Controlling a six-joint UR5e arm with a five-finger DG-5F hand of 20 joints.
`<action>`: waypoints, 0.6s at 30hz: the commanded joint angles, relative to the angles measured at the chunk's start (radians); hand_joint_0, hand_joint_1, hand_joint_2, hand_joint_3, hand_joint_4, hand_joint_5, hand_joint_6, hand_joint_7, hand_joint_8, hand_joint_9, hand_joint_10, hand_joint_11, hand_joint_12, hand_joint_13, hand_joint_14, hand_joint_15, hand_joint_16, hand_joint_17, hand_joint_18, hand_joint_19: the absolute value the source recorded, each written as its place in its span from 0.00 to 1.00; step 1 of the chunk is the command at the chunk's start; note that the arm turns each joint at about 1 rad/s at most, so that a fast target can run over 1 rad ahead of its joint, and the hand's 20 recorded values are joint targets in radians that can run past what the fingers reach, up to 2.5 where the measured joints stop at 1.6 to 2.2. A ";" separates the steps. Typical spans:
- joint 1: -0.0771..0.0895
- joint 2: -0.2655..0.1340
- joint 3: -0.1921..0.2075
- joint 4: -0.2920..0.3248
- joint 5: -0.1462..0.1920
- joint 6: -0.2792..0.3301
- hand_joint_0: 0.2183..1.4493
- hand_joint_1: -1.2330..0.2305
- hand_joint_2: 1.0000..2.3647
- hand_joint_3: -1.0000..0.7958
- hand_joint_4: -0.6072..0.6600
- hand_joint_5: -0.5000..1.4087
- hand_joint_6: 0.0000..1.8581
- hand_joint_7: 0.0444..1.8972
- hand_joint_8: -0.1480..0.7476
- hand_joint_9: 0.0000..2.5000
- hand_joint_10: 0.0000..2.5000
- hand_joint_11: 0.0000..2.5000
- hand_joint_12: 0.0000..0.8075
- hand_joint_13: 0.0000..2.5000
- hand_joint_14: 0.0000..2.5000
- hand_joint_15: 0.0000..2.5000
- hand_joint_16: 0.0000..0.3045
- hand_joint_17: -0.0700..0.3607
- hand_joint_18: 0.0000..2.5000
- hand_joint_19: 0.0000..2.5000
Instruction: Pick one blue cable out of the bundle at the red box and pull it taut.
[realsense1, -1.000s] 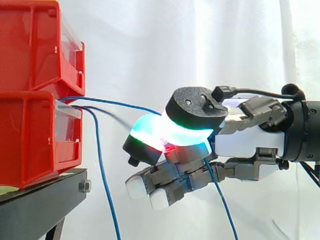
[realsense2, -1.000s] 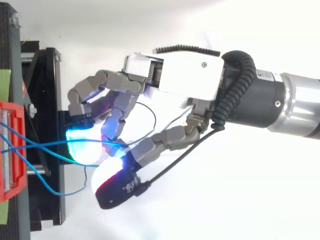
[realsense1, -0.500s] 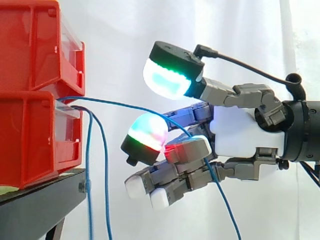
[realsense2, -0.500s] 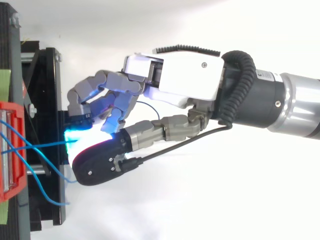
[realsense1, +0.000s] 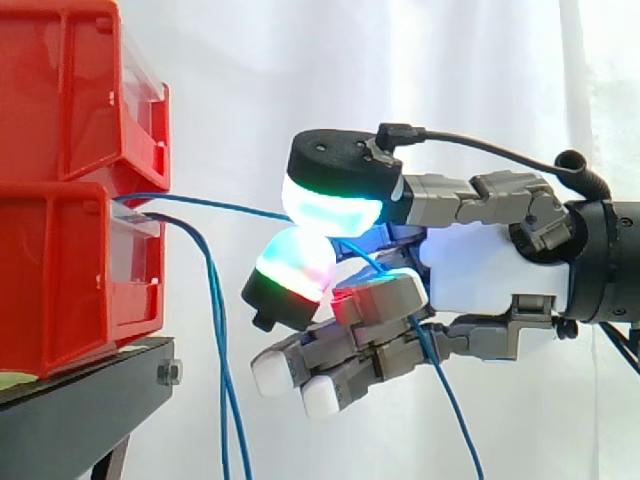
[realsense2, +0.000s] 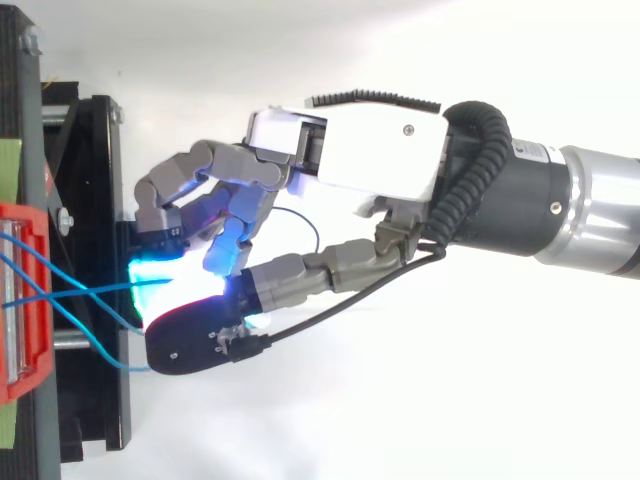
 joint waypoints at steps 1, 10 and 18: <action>0.000 0.000 0.000 -0.002 -0.001 0.000 0.30 0.34 0.01 0.45 0.65 0.20 0.45 0.60 0.59 0.51 0.00 0.57 0.53 0.28 0.01 0.19 0.20 0.49 0.27 0.19; 0.000 0.003 0.002 0.000 -0.002 -0.002 0.31 0.32 0.01 0.47 0.63 0.20 0.45 0.62 0.57 0.51 0.00 0.58 0.53 0.28 0.01 0.19 0.20 0.48 0.26 0.19; -0.003 0.023 0.000 -0.025 0.001 -0.025 0.33 0.27 0.01 0.49 0.62 0.19 0.46 0.63 0.56 0.49 0.00 0.58 0.51 0.27 0.01 0.19 0.19 0.47 0.26 0.19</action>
